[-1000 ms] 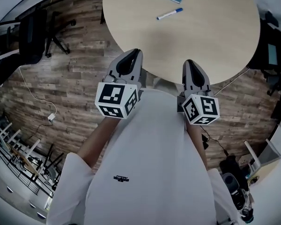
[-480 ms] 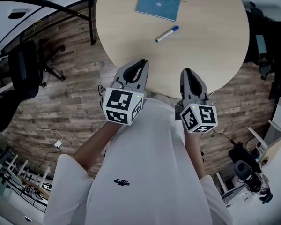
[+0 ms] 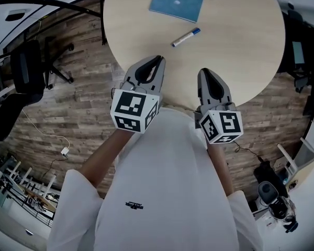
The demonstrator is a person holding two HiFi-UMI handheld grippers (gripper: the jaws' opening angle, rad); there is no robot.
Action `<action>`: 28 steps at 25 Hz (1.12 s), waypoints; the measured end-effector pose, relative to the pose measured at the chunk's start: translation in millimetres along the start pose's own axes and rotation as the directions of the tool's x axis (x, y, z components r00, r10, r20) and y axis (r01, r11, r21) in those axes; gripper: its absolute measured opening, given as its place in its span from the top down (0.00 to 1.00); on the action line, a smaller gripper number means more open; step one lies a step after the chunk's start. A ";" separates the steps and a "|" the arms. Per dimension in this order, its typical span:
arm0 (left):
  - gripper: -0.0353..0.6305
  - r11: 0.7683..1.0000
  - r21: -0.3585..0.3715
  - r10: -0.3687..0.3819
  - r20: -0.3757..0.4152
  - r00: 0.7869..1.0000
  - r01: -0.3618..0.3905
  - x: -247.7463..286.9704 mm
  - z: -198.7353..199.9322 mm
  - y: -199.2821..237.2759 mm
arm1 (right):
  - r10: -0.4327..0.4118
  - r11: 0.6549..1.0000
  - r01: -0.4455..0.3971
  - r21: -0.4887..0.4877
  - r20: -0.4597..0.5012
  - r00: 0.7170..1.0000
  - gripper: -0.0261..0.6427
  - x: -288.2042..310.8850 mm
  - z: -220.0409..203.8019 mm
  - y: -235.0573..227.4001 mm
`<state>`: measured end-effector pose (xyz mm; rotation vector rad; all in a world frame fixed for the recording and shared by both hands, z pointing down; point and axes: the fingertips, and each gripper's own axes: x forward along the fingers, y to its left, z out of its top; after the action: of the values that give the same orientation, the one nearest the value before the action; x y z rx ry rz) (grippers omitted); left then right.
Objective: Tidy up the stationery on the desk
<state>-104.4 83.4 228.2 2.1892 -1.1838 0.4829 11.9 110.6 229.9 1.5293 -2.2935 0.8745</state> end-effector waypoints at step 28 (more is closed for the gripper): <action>0.89 0.997 -0.007 0.078 -0.093 0.993 -0.079 159.3 -20.2 83.2 | 0.016 1.000 -0.017 -0.010 -0.085 0.996 0.90 169.0 -8.1 -95.7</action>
<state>-89.7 -38.5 361.0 2.0939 -1.2232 0.6029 26.3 -37.2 355.3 1.4417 -2.2502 0.9121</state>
